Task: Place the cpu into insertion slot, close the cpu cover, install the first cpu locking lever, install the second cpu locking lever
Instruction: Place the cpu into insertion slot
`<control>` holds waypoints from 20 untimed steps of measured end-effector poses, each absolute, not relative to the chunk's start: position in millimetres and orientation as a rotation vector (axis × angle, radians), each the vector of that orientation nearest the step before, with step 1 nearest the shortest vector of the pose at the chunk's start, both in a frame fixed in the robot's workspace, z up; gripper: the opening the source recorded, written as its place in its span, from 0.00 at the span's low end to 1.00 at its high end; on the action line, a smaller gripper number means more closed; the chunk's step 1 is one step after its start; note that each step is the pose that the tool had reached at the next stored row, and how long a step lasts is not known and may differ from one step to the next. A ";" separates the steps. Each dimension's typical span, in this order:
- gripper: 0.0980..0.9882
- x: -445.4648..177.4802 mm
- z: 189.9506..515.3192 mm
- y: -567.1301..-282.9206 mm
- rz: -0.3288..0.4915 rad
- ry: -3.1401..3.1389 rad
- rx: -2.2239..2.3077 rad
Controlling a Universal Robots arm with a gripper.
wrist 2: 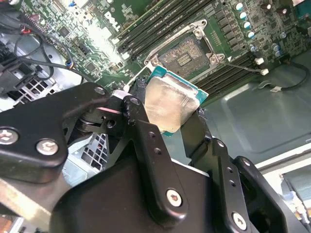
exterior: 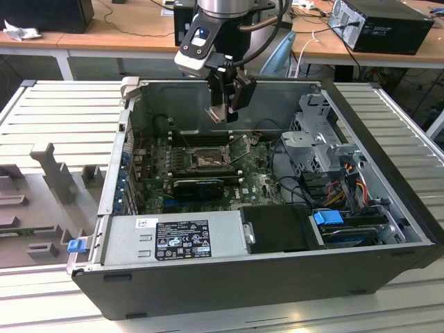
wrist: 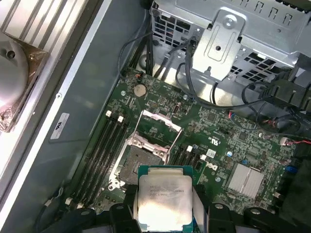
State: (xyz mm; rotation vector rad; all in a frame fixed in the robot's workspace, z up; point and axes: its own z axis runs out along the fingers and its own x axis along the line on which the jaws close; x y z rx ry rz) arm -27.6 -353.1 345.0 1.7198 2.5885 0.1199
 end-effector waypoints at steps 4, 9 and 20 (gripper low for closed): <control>0.49 -27.6 343.6 -353.1 0.118 2.523 1.810; 0.49 -27.6 341.7 -353.1 0.115 2.435 1.922; 0.49 -27.6 335.1 -353.1 0.106 2.220 2.154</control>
